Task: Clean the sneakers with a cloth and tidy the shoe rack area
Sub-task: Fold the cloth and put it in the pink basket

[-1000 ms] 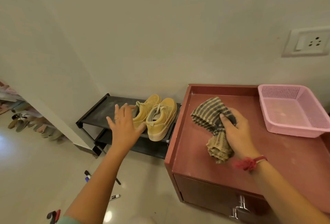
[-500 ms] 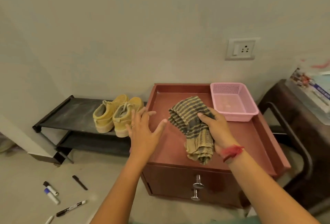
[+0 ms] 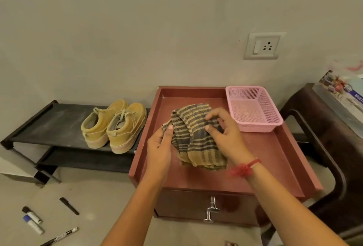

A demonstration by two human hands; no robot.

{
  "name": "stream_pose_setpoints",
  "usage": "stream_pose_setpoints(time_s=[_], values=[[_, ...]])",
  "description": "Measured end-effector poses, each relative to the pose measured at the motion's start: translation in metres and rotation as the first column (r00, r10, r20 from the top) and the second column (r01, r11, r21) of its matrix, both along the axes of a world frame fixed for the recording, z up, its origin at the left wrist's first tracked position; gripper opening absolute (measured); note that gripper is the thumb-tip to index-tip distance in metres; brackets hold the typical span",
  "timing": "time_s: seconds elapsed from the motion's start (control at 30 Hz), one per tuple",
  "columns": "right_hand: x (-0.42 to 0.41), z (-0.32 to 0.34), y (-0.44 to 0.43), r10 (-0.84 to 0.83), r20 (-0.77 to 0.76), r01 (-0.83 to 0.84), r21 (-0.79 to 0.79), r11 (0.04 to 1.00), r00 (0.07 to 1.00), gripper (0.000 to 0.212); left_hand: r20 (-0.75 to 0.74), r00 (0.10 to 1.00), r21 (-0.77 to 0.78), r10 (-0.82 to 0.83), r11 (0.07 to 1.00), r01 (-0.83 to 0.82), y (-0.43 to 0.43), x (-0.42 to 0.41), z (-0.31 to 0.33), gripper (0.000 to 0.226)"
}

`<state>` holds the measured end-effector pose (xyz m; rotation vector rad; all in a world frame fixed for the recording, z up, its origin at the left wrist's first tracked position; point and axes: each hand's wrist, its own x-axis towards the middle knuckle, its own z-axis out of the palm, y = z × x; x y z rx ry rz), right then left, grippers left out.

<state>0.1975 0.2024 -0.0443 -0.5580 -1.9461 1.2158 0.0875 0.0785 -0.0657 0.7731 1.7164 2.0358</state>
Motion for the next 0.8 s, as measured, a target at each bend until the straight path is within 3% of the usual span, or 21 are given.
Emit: stream_pose_setpoints(time_s=[0.07, 0.13, 0.2, 0.3, 0.4, 0.5, 0.67, 0.8], values=[[-0.004, -0.002, -0.010, -0.013, 0.064, 0.002, 0.162, 0.987, 0.998, 0.045, 0.017, 0.999, 0.046, 0.050, 0.998, -0.051, 0.000, 0.004, 0.003, 0.025], [-0.008, -0.002, -0.021, 0.012, 0.087, -0.031, 0.217, 0.976, 0.996, 0.038, 0.007, 0.997, 0.074, 0.071, 0.995, -0.071, -0.001, 0.008, 0.005, 0.023], [-0.012, -0.005, -0.030, 0.031, 0.081, -0.043, 0.150, 0.988, 0.996, 0.029, -0.058, 0.996, 0.062, 0.063, 0.996, -0.059, -0.004, 0.011, 0.005, 0.021], [-0.018, -0.006, -0.038, 0.046, 0.036, -0.043, -0.071, 0.997, 0.998, 0.028, -0.209, 0.978, -0.013, 0.015, 1.000, -0.018, -0.010, 0.019, 0.003, 0.024], [-0.023, -0.008, -0.042, -0.020, 0.005, 0.021, -0.170, 0.985, 1.000, 0.017, -0.256, 0.967, -0.058, 0.004, 0.998, -0.020, -0.013, 0.025, 0.004, 0.022], [-0.025, -0.012, -0.042, -0.141, 0.040, 0.146, -0.209, 0.967, 0.989, 0.004, -0.269, 0.963, -0.082, 0.008, 0.996, -0.031, -0.014, 0.028, 0.007, 0.023], [-0.019, -0.004, -0.036, -0.378, -0.033, 0.372, -0.106, 0.922, 0.925, 0.021, -0.222, 0.959, -0.054, 0.177, 0.980, -0.193, -0.014, 0.024, 0.007, 0.027], [-0.020, -0.003, -0.050, -0.103, -0.104, 0.097, -0.059, 0.994, 0.989, 0.014, -0.217, 0.952, -0.034, 0.216, 0.973, -0.228, -0.009, 0.030, 0.011, 0.028]])
